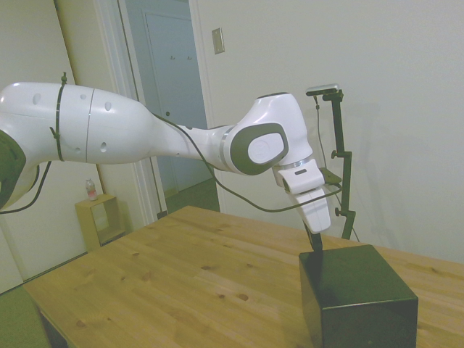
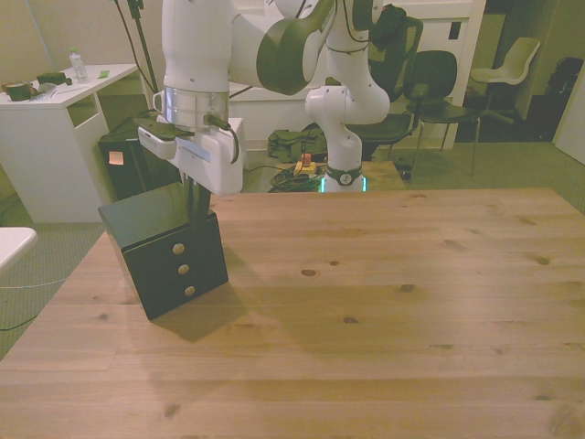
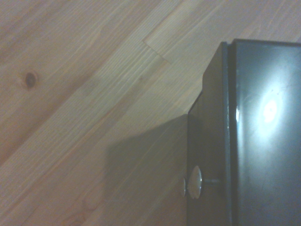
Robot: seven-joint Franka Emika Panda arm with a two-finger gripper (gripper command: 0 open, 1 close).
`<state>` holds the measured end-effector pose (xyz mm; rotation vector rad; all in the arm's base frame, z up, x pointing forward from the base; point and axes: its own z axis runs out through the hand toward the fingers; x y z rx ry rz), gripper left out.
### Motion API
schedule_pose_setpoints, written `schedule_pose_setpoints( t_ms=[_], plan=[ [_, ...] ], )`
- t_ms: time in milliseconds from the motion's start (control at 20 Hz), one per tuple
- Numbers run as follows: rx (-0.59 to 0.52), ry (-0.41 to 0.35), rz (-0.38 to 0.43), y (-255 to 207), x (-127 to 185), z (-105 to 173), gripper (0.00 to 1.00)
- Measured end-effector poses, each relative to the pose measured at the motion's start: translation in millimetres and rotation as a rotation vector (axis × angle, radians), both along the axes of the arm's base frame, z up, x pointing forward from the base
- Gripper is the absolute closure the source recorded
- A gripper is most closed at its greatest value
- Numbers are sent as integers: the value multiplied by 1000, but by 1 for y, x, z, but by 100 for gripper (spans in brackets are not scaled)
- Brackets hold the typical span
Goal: Close the top drawer
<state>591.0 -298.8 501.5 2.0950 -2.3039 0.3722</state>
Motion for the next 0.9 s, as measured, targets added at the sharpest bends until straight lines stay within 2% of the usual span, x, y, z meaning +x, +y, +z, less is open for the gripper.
schedule_pose_setpoints(
  t_ms=[700,900],
  plan=[
    [10,-1,-13,-1,-8,2,100],
    [-4,-18,-9,-2,-5,12,100]
  ],
)
